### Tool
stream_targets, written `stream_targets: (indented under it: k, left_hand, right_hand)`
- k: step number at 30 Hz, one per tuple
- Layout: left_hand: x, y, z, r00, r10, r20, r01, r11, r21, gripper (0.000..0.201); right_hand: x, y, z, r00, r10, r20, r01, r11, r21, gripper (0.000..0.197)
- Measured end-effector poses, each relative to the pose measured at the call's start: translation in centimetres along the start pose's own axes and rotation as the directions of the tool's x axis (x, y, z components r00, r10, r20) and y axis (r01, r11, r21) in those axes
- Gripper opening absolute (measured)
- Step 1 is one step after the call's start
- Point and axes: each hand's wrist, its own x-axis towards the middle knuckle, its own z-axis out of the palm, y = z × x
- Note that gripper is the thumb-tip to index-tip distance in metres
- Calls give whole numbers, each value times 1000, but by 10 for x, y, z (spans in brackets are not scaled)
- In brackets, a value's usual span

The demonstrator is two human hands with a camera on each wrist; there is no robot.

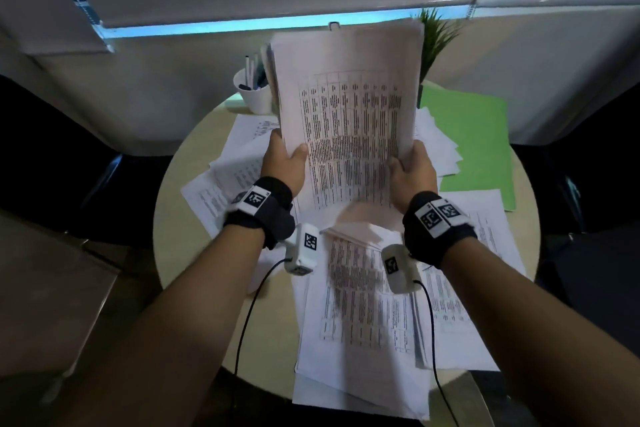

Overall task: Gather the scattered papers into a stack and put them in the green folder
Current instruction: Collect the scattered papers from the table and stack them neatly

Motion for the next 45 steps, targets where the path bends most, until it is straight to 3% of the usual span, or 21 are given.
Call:
stream_targets:
  k: [6, 11, 15, 20, 28, 34, 37, 45]
  left_hand:
    - [-7, 2, 78, 976, -118, 185, 99, 989, 113, 52]
    - [-41, -12, 149, 900, -245, 360, 171, 959, 225, 61]
    - [-68, -20, 188, 857, -295, 423, 178, 939, 295, 59]
    - [-94, -33, 209, 788, -399, 470, 177, 877, 448, 72]
    - [-113, -56, 219, 813, -410, 413, 119, 811, 573, 68]
    - [-113, -53, 215, 873, -371, 318, 55, 721, 691, 71]
    - [-115, -51, 214, 880, -351, 319, 11, 687, 727, 70]
    - [-100, -44, 190, 910, -325, 256, 66, 726, 685, 78]
  right_hand:
    - [14, 40, -66, 989, 91, -116, -98, 994, -53, 43]
    - [6, 101, -113, 964, 232, -128, -249, 958, -144, 45]
    - [-9, 142, -137, 929, 344, -134, -364, 915, -175, 45]
    - [-31, 181, -151, 890, 433, -145, -455, 867, -202, 44]
    - [-45, 215, -145, 846, 517, -133, -533, 809, -247, 44]
    - [-42, 225, -143, 847, 506, -165, -524, 739, -423, 36]
    - [-40, 225, -142, 841, 512, -175, -532, 723, -440, 36]
    - [-27, 193, -121, 898, 383, -216, -439, 764, -472, 36]
